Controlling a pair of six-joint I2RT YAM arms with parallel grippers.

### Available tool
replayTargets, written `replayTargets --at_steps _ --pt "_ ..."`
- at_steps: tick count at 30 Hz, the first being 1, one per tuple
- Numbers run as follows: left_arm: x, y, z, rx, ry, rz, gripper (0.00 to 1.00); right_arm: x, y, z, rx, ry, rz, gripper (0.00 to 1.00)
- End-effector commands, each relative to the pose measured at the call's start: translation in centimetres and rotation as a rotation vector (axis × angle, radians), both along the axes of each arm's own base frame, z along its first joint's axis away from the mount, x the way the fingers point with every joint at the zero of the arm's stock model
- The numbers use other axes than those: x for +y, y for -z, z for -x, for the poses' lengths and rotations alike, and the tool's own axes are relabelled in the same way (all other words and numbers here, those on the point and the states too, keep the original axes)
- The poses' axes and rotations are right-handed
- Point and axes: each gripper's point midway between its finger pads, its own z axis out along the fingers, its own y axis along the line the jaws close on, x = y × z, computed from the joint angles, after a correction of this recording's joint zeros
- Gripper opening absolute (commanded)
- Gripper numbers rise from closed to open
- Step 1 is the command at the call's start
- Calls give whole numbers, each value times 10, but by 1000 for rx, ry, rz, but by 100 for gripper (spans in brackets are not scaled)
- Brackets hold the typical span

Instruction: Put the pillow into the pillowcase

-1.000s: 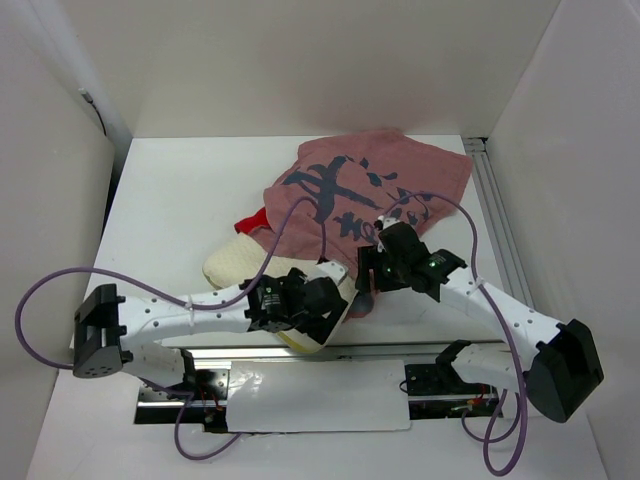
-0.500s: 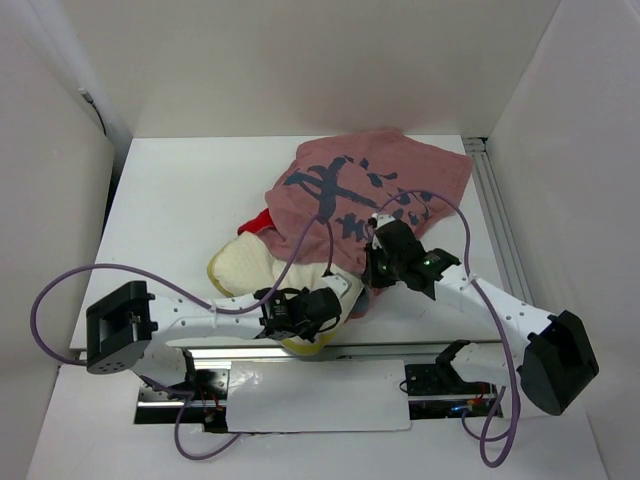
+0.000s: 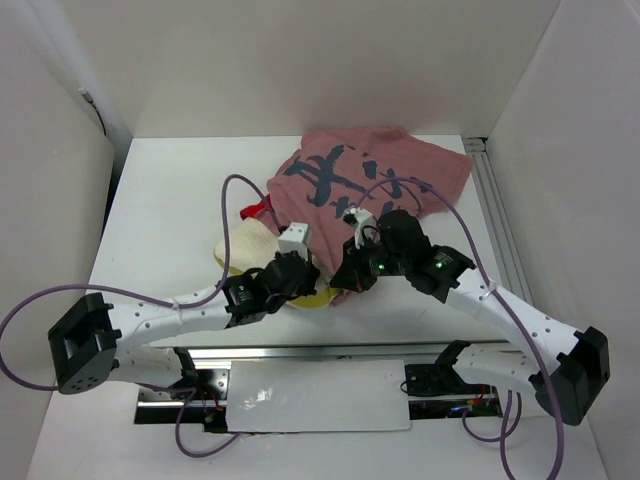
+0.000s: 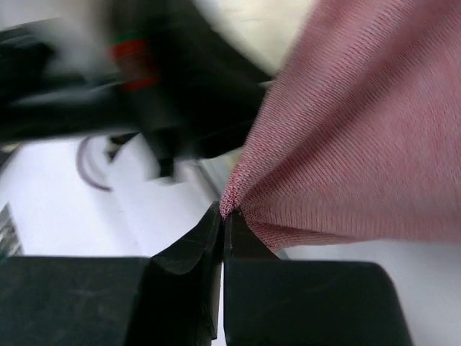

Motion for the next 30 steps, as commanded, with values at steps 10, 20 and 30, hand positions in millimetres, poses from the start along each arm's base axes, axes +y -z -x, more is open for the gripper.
replayTargets --at_steps 10,20,30 --pt "-26 -121 -52 -246 -117 535 0 41 -89 54 -95 -294 -243 0" --pt "52 -5 -1 204 -361 201 100 9 16 17 36 -26 149 57" --pt "170 24 29 395 -744 245 100 24 -25 -42 -174 87 179 72"
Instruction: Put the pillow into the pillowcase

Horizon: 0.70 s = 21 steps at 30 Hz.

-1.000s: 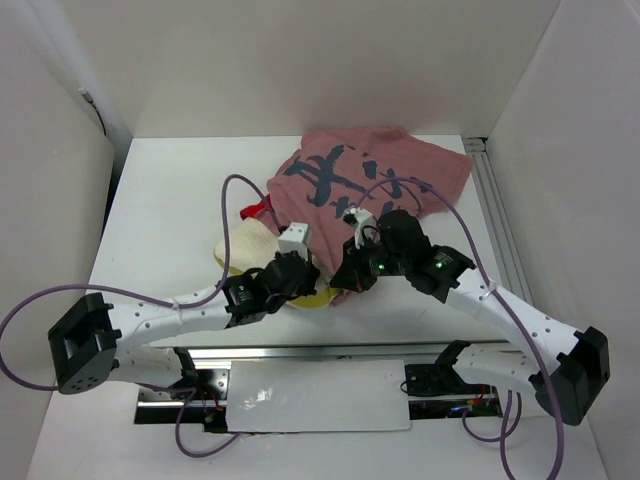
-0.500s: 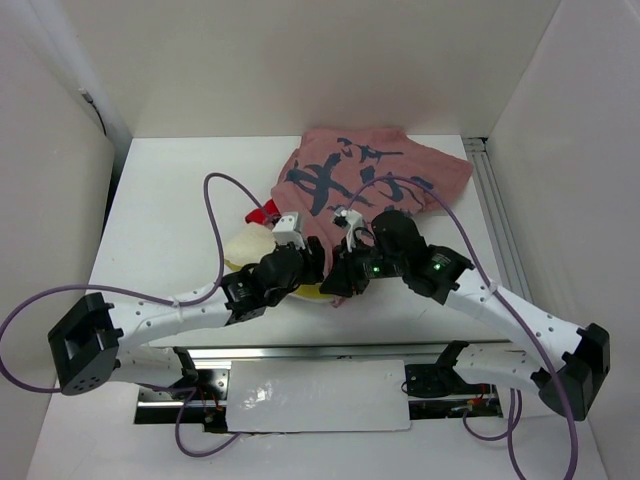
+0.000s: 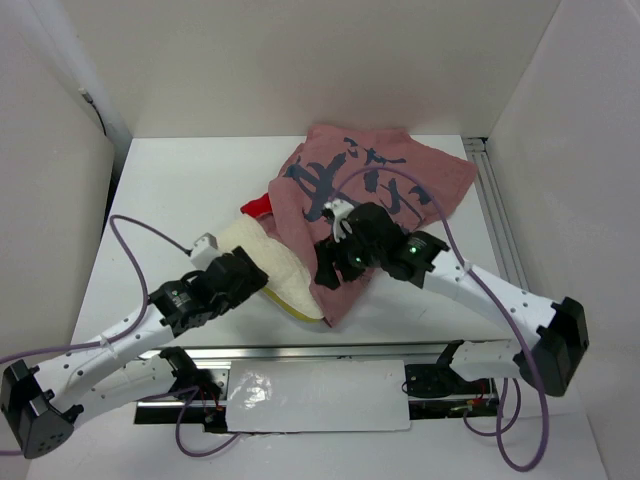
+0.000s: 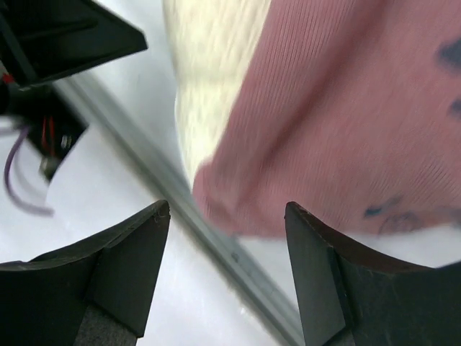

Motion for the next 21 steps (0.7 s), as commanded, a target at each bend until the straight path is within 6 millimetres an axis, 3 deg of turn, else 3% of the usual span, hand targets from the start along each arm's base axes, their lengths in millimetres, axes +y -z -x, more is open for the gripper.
replayTargets --at_steps 1,2,3,4,5,6,7,8,9,10,11,12,13,14,16,17,19,21 --pt "40 15 -1 82 -133 -11 100 14 -22 -46 -138 78 45 72" --pt "45 13 -7 76 -143 -2 100 16 -24 -62 -173 125 65 72" --pt "59 7 -25 49 -207 25 100 23 -39 -76 -215 140 63 72" --pt "57 2 -31 46 -186 69 100 32 -21 -93 -208 150 123 71" --pt "60 1 -39 32 -159 64 100 39 -21 -106 -242 168 147 71" --pt "62 1 -49 22 -148 81 100 54 -42 -123 -289 177 124 70" --pt "65 -11 -67 -23 -143 158 100 62 -42 -137 -326 163 152 70" --pt "68 -11 -74 -37 -117 155 100 80 -13 -149 -311 122 213 68" --pt "70 -8 -83 -25 -107 167 100 88 -10 -161 -334 111 238 66" --pt "72 -13 -94 -48 -86 209 100 104 -35 -181 -395 125 206 57" --pt "72 -16 -102 -69 -53 205 100 118 -7 -195 -402 117 263 53" --pt "72 -15 -107 -72 -43 212 100 134 -31 -210 -448 127 215 50" --pt "69 -11 -113 -61 -33 219 98 142 -27 -215 -449 108 222 50" --pt "70 -11 -120 -83 -17 210 96 152 6 -217 -411 43 277 50" --pt "69 -3 -124 -59 -7 206 93 170 -2 -224 -442 14 258 49" --pt "67 -1 -125 -58 13 199 92 177 14 -223 -455 -30 292 49" --pt "67 1 -129 -55 13 199 85 179 17 -226 -491 -31 320 52" --pt "70 12 -130 -35 2 176 82 177 34 -226 -498 -41 374 53"
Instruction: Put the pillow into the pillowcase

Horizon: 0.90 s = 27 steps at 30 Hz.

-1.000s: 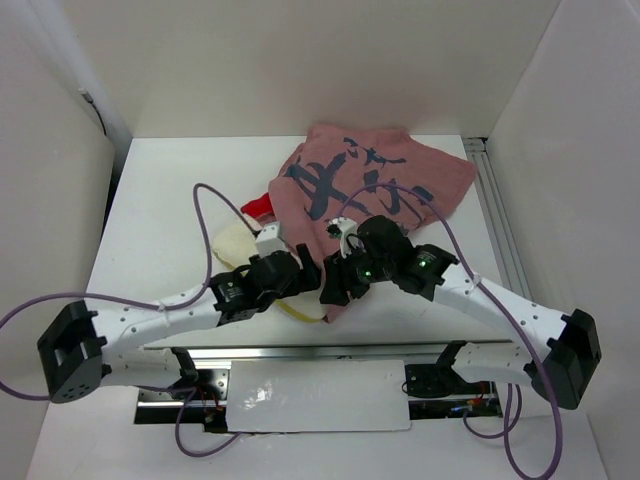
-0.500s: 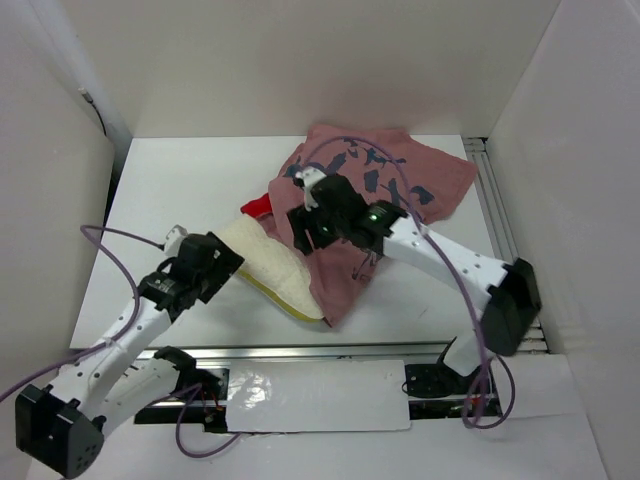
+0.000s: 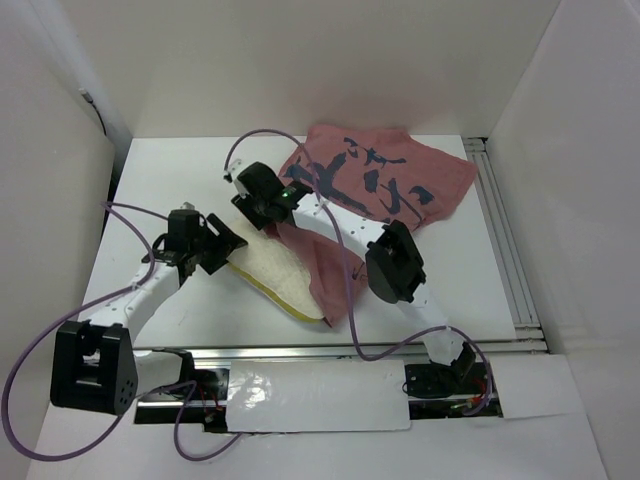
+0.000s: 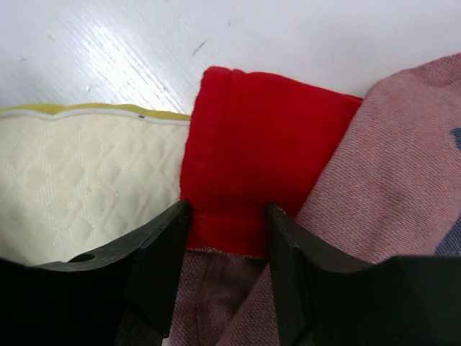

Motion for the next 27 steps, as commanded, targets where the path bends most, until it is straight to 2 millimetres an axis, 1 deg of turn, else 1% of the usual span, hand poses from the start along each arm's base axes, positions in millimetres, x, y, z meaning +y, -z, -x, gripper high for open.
replayTargets --at_steps 1,2,3,4,5,7,8,9,10,11,13,14,15,16,17,18,19,20,21,22,23,24,25,26,27 --pt "-6 -17 -20 -93 61 0 78 6 -19 2 -86 -46 53 55" --pt "-7 -17 -23 -101 61 0 74 6 -15 4 -76 -53 56 55" --pt "-6 -9 -22 -89 69 2 72 4 -11 5 -73 -60 70 55" --pt "-8 -8 -24 -100 80 13 70 4 -4 7 -62 -67 74 55" --pt "-13 -8 -25 -106 102 33 66 6 -6 6 -70 -67 65 56" --pt "-15 -2 -26 -98 109 39 61 0 5 0 -81 -29 104 56" --pt "-16 -1 -28 -105 122 38 59 -2 3 -4 -97 -12 107 52" --pt "-16 -1 -28 -105 122 38 56 -4 8 -6 -100 0 122 40" --pt "-16 3 -28 -94 122 38 47 -8 6 -13 -134 38 131 19" --pt "-16 3 -28 -94 122 38 41 -10 9 -17 -146 57 142 13" --pt "-16 6 -27 -88 129 30 26 -14 6 -22 -171 88 151 6" --pt "-15 7 -27 -91 138 21 9 -15 -1 -26 -195 111 147 2" --pt "-15 2 -32 -125 149 8 4 -15 -11 -26 -205 114 133 0" --pt "-17 4 -34 -134 164 5 0 -7 -16 -21 -213 94 107 0" --pt "-21 0 -36 -163 187 -6 0 1 -26 -14 -220 72 79 0" --pt "-31 -3 -37 -191 236 -1 0 3 -30 -12 -217 58 62 0" --pt "-38 -13 -46 -274 287 -19 0 13 -49 -1 -217 14 15 0" --pt "-44 -19 -47 -307 318 -18 0 21 -58 9 -212 -10 -15 0" --pt "-56 -21 -44 -334 384 -13 0 22 -78 13 -213 -15 -66 0" --pt "-62 -33 -50 -383 410 -15 0 29 -90 26 -203 -46 -98 0" --pt "-68 -41 -53 -431 430 -26 0 39 -102 40 -186 -90 -143 0" --pt "-80 -50 -53 -473 474 -29 0 39 -116 44 -185 -96 -177 0" --pt "-85 -59 -53 -521 500 -47 0 40 -142 59 -187 -109 -228 0" --pt "-91 -71 -54 -571 517 -54 0 44 -157 73 -184 -140 -267 0" --pt "-96 -88 -57 -642 516 -58 0 42 -166 78 -182 -157 -284 0"
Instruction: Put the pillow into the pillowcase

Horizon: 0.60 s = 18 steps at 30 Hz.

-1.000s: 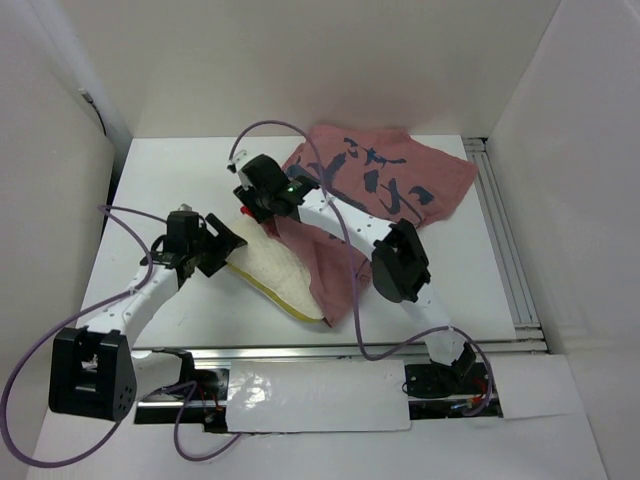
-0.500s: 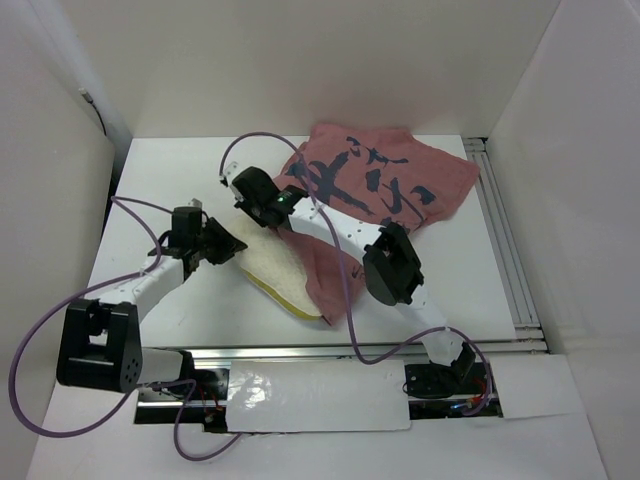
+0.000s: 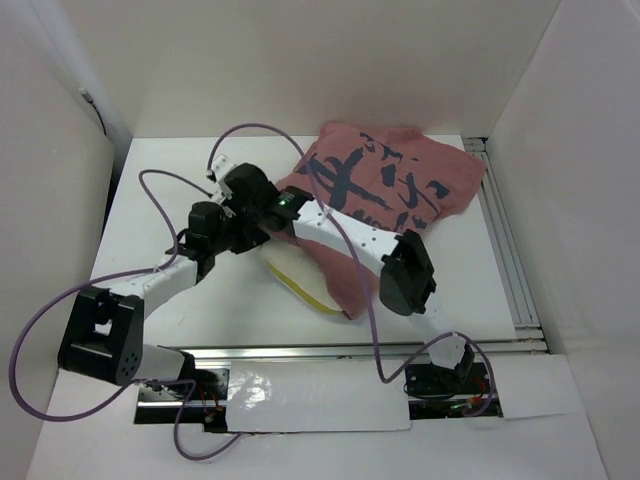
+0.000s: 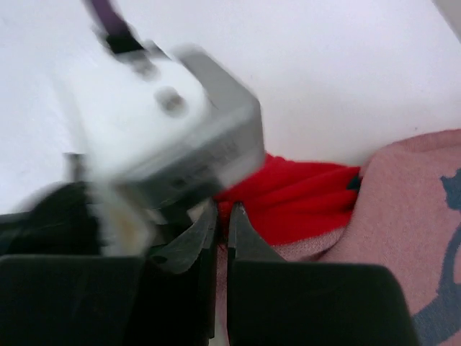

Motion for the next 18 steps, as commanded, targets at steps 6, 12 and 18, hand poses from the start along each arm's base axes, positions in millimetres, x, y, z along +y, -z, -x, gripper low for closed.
replayTargets --at_steps 6,12,18 --pt "-61 -137 -3 -602 170 26 0 12 -194 96 -38 -176 -409 0" --pt "-75 -183 12 -845 72 187 0 28 -225 133 85 -273 -521 0" --pt "-86 -154 -30 -723 -116 251 0 47 -266 152 145 -367 -692 0"
